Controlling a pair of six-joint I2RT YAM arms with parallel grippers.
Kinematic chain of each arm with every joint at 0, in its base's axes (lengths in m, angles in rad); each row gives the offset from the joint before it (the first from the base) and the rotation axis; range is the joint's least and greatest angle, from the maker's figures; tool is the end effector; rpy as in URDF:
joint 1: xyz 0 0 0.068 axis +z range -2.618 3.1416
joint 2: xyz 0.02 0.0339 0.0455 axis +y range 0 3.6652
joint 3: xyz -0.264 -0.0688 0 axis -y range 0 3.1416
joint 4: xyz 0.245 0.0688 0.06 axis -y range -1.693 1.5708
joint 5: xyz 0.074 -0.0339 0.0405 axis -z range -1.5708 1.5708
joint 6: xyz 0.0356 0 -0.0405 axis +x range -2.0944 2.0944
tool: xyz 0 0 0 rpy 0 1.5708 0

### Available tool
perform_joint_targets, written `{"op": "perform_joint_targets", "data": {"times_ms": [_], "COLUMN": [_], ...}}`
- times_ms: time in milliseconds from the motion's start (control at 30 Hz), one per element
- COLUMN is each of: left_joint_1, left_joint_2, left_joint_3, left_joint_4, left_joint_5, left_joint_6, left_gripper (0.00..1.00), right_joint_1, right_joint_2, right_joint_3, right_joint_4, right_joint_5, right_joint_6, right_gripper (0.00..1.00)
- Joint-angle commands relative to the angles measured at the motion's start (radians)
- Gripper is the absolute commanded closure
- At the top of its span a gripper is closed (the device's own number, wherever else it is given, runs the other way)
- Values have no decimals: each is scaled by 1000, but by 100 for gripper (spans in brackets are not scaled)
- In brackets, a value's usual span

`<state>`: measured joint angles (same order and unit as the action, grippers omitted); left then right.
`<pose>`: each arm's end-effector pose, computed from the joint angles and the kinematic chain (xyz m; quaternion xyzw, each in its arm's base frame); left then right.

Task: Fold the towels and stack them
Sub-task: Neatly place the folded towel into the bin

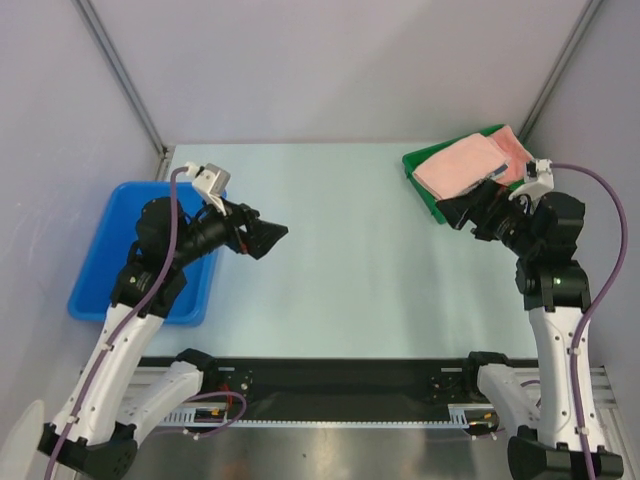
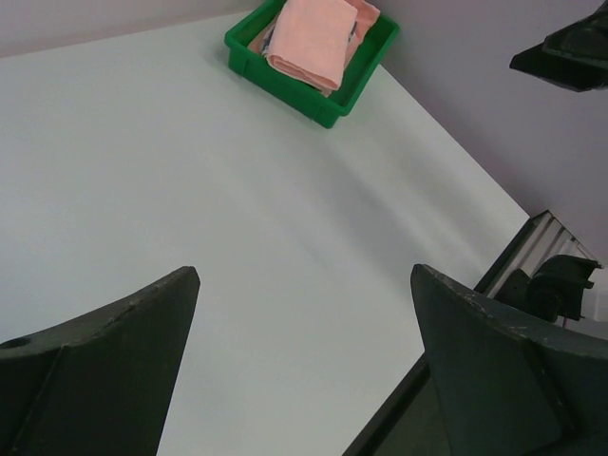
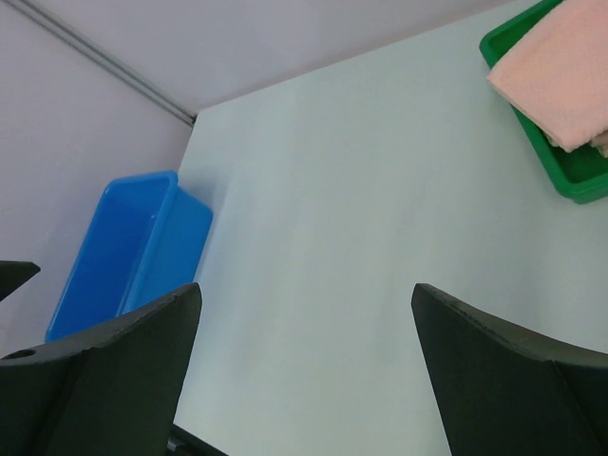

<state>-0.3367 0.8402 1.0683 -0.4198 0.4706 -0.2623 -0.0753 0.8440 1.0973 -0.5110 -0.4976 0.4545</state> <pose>0.1577 -0.0723 0.4038 0.1761 0.7442 -0.3544 0.5380 0.1693 0.0043 0.4034 0.0559 0.7803 0.3030 0.5442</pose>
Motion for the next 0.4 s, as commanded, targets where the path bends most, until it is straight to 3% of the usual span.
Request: {"op": "perform_joint_targets", "data": {"times_ms": [0, 367], "left_joint_1": [7, 7], "left_joint_2": [-65, -96], "left_joint_3": [-10, 24], "left_joint_4": [73, 73], "left_joint_5": [7, 31], "left_joint_6": [-43, -54], "left_gripper": [0, 0], "right_joint_1": [12, 65], "right_joint_2": [-63, -49], "right_joint_3": [-26, 70], "right_joint_4": [48, -24], "right_joint_5": [-13, 100], "right_joint_6": [21, -48], "right_gripper": [0, 0]}}
